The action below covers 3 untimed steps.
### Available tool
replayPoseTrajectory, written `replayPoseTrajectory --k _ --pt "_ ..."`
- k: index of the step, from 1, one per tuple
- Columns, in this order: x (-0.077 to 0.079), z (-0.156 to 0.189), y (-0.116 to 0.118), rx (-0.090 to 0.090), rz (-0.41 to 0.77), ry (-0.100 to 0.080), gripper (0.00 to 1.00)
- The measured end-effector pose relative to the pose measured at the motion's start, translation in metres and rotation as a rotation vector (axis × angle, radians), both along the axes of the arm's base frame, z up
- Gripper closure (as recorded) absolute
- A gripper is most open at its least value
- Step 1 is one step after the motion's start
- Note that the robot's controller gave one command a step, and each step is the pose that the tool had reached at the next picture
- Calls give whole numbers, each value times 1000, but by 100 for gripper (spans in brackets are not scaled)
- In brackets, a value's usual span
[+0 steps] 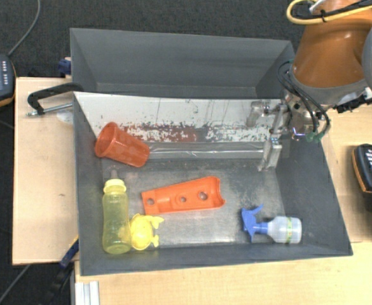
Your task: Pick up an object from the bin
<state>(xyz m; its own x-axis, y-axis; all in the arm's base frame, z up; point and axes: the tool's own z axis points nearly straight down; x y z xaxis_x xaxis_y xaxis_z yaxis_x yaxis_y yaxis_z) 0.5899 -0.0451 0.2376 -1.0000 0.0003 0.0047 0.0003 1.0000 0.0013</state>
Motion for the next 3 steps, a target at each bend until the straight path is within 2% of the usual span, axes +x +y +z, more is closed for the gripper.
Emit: replayPoseTrajectory --k 1,2,3 --pt "1 5 0 -1 1 -9 0" --pt "-14 -39 21 0 93 -10 0" --pt "-25 -67 61 0 71 -8 0"
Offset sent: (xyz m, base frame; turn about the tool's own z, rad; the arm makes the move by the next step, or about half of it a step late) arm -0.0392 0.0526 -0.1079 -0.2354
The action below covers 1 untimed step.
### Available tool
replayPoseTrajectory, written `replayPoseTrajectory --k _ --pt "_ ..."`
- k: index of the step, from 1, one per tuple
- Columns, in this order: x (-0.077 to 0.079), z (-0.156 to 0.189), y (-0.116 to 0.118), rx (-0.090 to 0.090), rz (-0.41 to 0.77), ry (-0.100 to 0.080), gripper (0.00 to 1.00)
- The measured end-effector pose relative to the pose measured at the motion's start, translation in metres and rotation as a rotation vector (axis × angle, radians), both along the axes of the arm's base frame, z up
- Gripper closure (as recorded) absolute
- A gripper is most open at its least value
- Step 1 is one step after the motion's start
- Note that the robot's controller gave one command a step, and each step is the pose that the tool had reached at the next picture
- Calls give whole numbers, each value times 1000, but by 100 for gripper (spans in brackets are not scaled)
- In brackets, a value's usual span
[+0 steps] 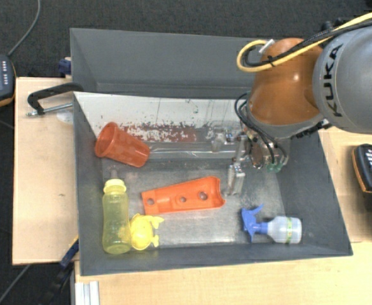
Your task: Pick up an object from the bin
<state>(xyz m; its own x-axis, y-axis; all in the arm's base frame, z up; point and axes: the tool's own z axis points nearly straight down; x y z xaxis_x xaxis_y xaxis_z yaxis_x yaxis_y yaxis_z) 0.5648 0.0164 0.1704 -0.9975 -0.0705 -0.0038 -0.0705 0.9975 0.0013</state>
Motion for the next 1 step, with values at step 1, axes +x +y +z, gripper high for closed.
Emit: replayPoseTrajectory --k 1 --pt "5 -29 5 1 135 -4 0"
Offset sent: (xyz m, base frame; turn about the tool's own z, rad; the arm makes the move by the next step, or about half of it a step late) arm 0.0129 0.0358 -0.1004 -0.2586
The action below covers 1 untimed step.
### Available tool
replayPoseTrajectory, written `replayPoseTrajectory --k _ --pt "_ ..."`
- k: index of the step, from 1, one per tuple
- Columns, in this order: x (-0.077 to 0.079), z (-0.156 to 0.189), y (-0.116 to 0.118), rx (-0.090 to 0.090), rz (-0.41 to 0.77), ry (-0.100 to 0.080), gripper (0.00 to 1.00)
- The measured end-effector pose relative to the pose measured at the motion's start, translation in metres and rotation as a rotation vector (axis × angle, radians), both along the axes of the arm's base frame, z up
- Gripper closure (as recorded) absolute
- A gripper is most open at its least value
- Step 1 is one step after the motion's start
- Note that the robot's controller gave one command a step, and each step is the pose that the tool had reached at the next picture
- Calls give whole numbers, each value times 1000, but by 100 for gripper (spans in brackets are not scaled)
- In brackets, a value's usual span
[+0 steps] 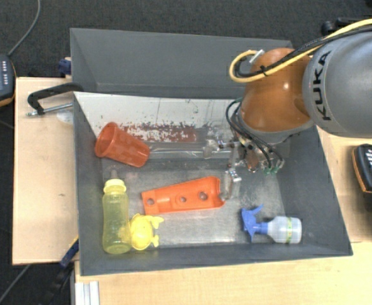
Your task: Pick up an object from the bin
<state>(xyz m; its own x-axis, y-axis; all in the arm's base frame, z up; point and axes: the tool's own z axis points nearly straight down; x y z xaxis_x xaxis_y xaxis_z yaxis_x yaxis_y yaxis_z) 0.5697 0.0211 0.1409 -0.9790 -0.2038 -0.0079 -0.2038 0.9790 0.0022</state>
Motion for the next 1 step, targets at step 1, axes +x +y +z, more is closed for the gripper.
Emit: replayPoseTrajectory --k 1 --pt "6 -41 13 -4 159 -2 0"
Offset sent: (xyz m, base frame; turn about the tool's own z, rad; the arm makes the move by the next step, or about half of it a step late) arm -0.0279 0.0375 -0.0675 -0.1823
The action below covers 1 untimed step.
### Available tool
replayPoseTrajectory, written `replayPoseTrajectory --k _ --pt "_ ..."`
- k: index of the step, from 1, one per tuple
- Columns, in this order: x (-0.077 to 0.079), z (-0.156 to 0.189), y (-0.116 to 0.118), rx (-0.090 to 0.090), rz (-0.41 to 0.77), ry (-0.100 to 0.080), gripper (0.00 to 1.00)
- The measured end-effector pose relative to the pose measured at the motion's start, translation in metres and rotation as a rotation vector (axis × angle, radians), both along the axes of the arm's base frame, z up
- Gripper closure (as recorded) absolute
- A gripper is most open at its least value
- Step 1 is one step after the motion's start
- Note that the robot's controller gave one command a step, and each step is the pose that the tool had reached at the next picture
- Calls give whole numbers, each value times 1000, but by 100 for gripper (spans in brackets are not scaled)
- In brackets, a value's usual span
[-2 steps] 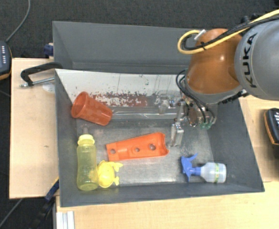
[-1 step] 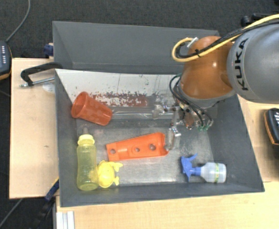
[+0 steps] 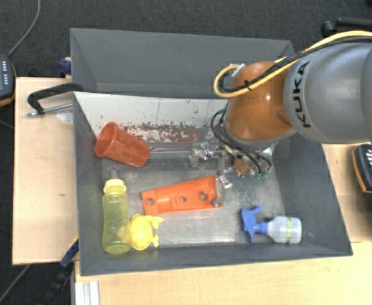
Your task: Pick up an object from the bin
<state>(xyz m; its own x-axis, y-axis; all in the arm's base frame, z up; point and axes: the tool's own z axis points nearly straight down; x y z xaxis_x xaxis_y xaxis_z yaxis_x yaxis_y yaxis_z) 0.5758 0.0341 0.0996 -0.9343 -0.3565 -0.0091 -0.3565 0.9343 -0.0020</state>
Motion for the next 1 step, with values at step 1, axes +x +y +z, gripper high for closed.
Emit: replayPoseTrajectory --k 1 --pt "-20 -21 18 4 -19 4 0"
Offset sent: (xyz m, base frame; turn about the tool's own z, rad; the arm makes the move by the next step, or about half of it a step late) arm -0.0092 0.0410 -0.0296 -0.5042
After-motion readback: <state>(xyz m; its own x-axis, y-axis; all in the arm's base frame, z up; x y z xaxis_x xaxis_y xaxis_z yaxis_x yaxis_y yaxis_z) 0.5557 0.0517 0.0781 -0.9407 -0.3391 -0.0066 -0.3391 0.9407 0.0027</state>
